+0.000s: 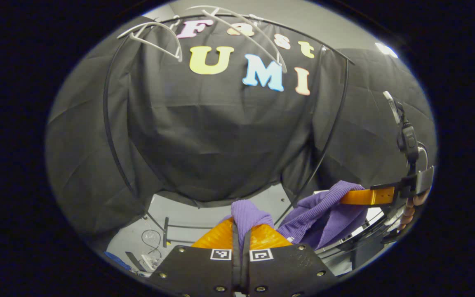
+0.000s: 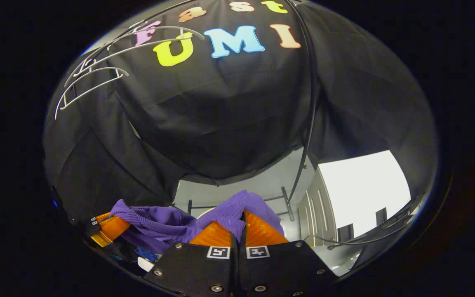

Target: Grasp the clothes on the hanger with both hands and then place them into the laundry hamper below.

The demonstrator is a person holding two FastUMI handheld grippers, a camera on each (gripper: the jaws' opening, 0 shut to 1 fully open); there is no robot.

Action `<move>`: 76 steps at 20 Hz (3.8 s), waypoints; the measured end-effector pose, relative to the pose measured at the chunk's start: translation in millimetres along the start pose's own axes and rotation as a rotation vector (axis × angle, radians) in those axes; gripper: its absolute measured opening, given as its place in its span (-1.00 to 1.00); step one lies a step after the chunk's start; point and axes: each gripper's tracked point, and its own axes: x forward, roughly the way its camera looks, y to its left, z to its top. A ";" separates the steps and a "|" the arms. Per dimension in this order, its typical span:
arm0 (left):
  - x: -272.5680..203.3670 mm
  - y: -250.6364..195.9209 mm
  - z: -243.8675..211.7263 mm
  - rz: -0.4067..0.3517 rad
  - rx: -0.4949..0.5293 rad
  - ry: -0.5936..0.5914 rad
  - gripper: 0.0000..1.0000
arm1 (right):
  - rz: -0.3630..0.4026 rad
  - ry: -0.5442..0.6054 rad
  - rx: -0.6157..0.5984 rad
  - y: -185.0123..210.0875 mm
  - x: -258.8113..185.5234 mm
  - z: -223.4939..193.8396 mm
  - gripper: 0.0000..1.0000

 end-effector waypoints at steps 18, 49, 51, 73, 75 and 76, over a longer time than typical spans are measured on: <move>61.4 0.5 -107.6 -0.011 -0.022 0.191 -0.99 | -0.021 0.186 0.012 -33.3 52.4 -101.0 -0.97; -69.2 62.7 54.8 0.151 0.032 -0.140 0.94 | -0.173 -0.302 -0.054 -56.2 -98.3 81.2 0.92; -90.4 73.1 97.8 0.192 0.027 -0.239 1.00 | -0.205 -0.409 -0.043 -62.4 -128.7 114.4 0.92; -238.7 -26.2 302.0 0.242 -0.054 -0.731 1.00 | -0.210 -0.995 -0.172 -162.0 -307.4 269.9 0.82; -238.7 -36.8 304.9 0.257 -0.018 -0.741 1.00 | -0.204 -0.981 -0.141 -163.1 -306.9 268.9 0.82; -231.9 -41.3 307.0 0.243 -0.003 -0.733 1.00 | -0.197 -0.984 -0.126 -159.8 -307.5 269.0 0.90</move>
